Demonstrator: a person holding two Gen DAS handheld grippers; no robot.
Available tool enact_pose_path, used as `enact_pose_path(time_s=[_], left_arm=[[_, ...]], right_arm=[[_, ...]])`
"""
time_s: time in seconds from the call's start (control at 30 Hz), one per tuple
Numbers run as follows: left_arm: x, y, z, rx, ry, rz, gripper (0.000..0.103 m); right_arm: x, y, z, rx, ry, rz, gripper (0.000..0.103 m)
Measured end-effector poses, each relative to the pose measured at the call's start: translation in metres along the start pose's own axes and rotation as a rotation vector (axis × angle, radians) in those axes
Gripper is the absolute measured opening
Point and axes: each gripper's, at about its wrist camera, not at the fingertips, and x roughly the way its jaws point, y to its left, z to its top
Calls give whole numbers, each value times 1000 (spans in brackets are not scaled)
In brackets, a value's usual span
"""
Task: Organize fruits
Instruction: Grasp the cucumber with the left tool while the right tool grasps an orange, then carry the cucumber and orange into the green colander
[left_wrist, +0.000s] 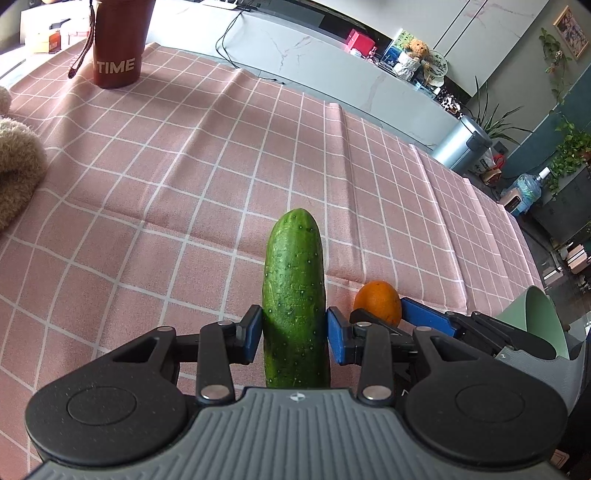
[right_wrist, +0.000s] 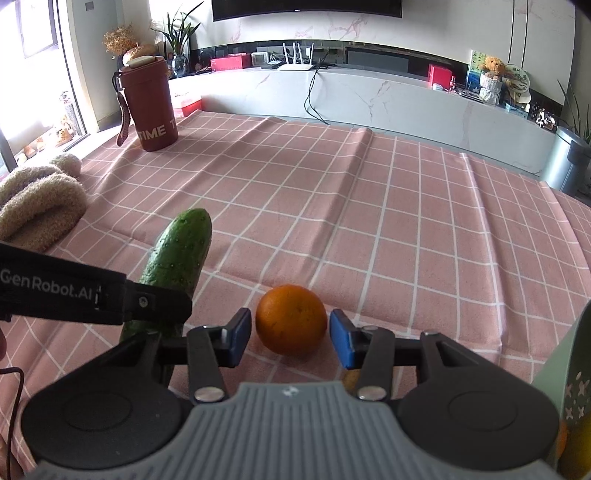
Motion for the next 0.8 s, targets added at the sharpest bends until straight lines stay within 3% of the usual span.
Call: enact_pose_path(time_s=[0.43,0.63,0.8], left_arm=[[-9,-7,-2,13,-22,-15,42],[-38,-29,-1,38,-70,-55,42],[-63,-66,2,74,-65,-156,42]], right_arm=[[-5,-4,-2,22,-14,11,39],[-47,-10,1,47,-46,18,39],[-98,-32,0,80,-46,30,39]])
